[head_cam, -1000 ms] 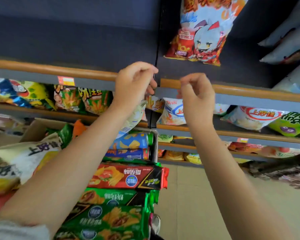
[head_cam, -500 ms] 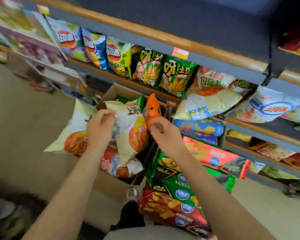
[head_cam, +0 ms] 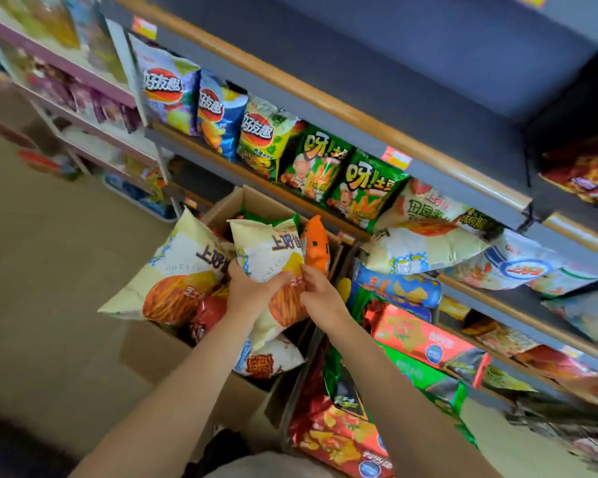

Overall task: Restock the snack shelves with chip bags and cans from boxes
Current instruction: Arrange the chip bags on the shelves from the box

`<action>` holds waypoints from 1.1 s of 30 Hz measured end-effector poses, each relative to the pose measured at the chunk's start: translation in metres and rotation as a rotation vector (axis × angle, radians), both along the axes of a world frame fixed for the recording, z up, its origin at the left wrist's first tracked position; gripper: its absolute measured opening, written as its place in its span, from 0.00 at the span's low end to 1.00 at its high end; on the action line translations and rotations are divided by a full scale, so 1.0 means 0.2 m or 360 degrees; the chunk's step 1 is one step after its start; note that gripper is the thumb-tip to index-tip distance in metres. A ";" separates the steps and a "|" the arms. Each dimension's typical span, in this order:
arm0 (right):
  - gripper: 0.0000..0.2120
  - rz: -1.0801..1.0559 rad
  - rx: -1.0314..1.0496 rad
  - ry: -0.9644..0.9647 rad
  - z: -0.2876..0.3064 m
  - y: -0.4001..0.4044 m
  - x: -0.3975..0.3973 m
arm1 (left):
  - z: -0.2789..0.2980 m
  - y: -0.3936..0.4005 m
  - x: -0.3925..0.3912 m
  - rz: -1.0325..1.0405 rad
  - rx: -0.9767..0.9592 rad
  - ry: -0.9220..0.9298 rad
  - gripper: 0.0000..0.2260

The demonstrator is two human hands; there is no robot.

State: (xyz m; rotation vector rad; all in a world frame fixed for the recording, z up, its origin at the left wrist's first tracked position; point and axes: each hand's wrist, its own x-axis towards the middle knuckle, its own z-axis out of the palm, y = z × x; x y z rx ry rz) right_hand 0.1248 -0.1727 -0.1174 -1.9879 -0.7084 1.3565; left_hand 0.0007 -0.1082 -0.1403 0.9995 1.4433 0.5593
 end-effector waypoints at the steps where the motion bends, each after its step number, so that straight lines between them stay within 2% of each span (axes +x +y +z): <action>1: 0.36 -0.0060 0.0066 0.0092 0.01 -0.02 0.02 | 0.01 0.01 0.00 0.0016 0.0033 0.0020 0.44; 3: 0.26 -0.0298 0.0235 0.0240 0.11 -0.04 0.07 | 0.06 0.03 -0.01 0.0051 0.0114 -0.0006 0.39; 4: 0.25 -0.0483 0.0309 0.0246 0.16 -0.05 0.13 | 0.10 0.04 -0.02 0.0055 0.0131 -0.0055 0.38; 7: 0.20 -0.1214 0.0229 -0.0152 0.25 -0.09 0.41 | 0.20 0.08 0.00 -0.0007 0.0197 -0.0141 0.38; 9: 0.12 -0.1476 0.0087 -0.0239 0.31 -0.11 0.58 | 0.25 0.10 0.06 -0.0065 0.0224 -0.0185 0.39; 12: 0.15 -0.1393 0.0030 -0.0033 0.35 -0.06 0.75 | 0.28 0.13 0.15 -0.0159 0.0197 -0.0219 0.43; 14: 0.25 -0.1361 -0.0115 -0.0024 0.32 0.04 0.84 | 0.27 0.12 0.20 -0.0207 0.0181 -0.0231 0.45; 16: 0.37 -0.1396 -0.0301 0.0008 0.23 0.13 0.93 | 0.26 0.11 0.23 -0.0217 0.0165 -0.0256 0.43; 19: 0.51 -0.1433 -0.0394 0.0109 0.07 0.16 1.04 | 0.23 0.08 0.24 -0.0205 0.0126 -0.0304 0.43; 20: 0.54 -0.1593 -0.0336 0.0147 0.08 0.15 1.02 | 0.23 0.08 0.23 -0.0213 0.0134 -0.0288 0.45; 22: 0.52 -0.1798 -0.0271 0.0129 0.05 0.08 1.03 | 0.23 0.09 0.21 -0.0214 0.0167 -0.0250 0.42; 24: 0.52 -0.1798 -0.0214 0.0101 0.07 0.02 1.01 | 0.23 0.10 0.18 -0.0196 0.0204 -0.0221 0.37; 27: 0.45 -0.1862 -0.0049 0.0160 0.12 -0.15 0.98 | 0.28 0.11 0.16 -0.0203 0.0257 -0.0224 0.40; 29: 0.48 -0.1803 0.0005 0.0306 0.20 -0.28 0.90 | 0.34 0.11 0.16 -0.0194 0.0319 -0.0267 0.40; 32: 0.41 -0.1615 0.0306 0.0597 0.38 -0.51 0.74 | 0.45 0.11 0.19 -0.0208 0.0421 -0.0324 0.36; 33: 0.43 -0.1559 0.0409 0.0696 0.46 -0.58 0.69 | 0.48 0.10 0.20 -0.0225 0.0448 -0.0342 0.35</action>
